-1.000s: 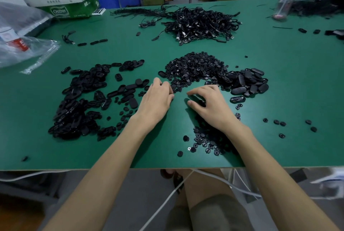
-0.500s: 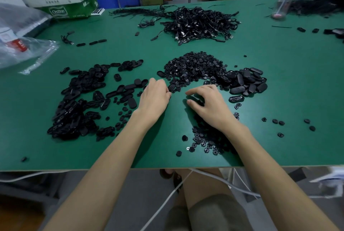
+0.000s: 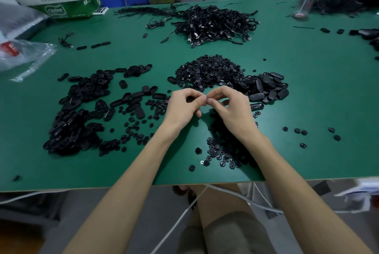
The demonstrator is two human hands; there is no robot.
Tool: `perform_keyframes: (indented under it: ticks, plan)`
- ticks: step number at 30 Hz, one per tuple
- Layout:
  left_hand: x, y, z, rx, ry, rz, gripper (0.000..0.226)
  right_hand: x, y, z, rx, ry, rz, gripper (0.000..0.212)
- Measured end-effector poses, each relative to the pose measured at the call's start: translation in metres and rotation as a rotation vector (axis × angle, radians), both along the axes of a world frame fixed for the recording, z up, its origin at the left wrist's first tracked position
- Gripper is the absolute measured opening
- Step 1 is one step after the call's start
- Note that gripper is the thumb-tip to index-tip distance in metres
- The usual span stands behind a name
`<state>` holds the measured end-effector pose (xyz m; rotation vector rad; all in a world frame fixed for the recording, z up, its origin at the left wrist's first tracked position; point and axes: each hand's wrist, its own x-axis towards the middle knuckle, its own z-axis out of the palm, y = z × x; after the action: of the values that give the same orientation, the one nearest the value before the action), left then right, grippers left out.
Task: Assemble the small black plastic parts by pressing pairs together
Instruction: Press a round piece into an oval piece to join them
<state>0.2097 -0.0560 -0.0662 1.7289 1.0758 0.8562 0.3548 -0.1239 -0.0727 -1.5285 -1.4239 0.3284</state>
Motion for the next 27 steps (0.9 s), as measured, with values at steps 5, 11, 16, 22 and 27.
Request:
perform_keyframes:
  ticks: [5, 11, 16, 22, 27]
  plan:
    - [-0.006, -0.002, -0.006, -0.007, -0.091, -0.043, 0.01, -0.001, -0.002, 0.002, -0.008, -0.001, -0.014, 0.006]
    - [-0.007, -0.008, -0.01, 0.037, -0.105, -0.048, 0.014, -0.001, -0.003, 0.003, -0.016, 0.036, -0.026, 0.007]
    - [-0.01, -0.006, -0.009, -0.027, -0.196, -0.075, 0.03, 0.0, -0.002, 0.004, -0.003, 0.035, -0.061, 0.008]
    - [-0.012, -0.01, -0.007, -0.094, -0.375, -0.105, 0.025, 0.0, -0.003, 0.004, 0.014, 0.123, -0.018, 0.006]
    - [-0.014, -0.013, -0.002, -0.087, -0.375, -0.111, 0.024, -0.001, -0.004, 0.007, 0.026, 0.385, 0.166, 0.005]
